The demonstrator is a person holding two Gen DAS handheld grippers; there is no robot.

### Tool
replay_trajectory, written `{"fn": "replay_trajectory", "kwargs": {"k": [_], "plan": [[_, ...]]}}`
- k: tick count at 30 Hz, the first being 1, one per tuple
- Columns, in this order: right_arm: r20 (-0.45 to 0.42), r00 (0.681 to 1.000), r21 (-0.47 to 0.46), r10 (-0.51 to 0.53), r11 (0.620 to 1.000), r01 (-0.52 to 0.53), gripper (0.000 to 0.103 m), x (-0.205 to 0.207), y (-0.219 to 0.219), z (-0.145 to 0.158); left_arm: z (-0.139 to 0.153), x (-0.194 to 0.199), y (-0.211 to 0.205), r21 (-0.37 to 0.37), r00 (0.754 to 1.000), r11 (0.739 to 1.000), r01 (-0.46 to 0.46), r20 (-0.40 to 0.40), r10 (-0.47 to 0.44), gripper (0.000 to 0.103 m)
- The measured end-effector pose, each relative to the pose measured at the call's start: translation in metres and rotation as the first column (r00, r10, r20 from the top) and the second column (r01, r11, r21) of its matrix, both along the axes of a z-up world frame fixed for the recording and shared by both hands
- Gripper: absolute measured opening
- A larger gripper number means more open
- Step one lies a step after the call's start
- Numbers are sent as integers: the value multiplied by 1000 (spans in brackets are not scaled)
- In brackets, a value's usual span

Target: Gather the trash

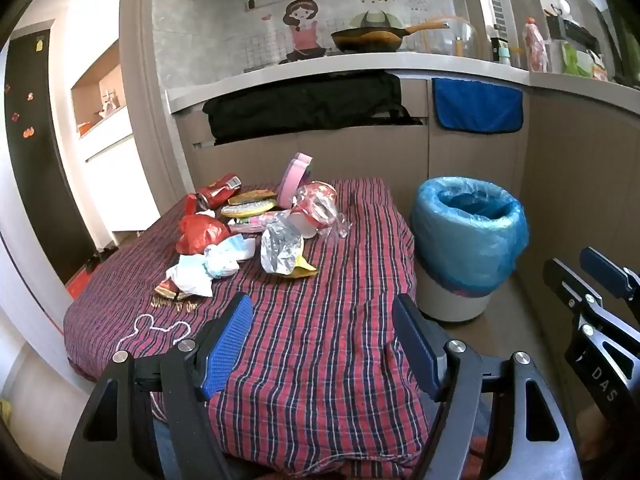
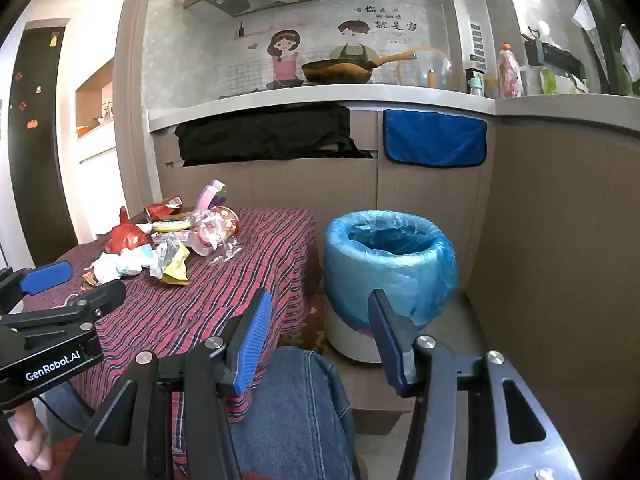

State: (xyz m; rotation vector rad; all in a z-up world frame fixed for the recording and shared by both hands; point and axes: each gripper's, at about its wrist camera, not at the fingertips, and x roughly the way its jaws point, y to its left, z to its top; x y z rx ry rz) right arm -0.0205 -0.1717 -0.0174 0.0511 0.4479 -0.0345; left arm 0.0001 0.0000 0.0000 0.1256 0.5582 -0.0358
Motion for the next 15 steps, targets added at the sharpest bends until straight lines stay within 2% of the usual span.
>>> {"fn": "replay_trajectory", "kwargs": {"k": [15], "plan": [[15,1000,-6,4,1000,-4,48,-2,1,0,9,-7,2,-11,1000,1000,8,25,-8,72]]}}
